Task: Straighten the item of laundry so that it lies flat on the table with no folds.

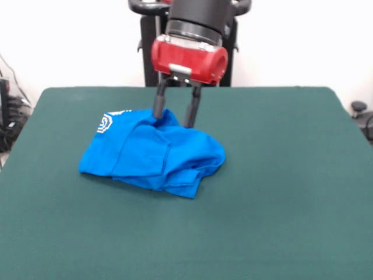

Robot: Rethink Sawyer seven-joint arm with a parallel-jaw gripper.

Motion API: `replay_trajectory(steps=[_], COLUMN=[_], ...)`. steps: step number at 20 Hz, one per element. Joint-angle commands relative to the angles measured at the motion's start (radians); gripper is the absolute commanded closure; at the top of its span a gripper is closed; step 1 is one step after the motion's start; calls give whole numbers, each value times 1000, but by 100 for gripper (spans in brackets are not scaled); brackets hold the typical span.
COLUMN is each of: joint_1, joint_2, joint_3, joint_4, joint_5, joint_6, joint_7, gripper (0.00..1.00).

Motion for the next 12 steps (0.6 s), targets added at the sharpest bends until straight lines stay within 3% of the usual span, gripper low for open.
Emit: replay_trajectory(steps=[1,6,12], joint_1=[48,138,205], joint_2=[103,239,324], joint_3=[16,-106,-225], joint_4=[102,52,42], joint_5=[-30,19,78], joint_6=[-41,-133,-211], joint_7=[15,154,178], gripper=[0,0,0])
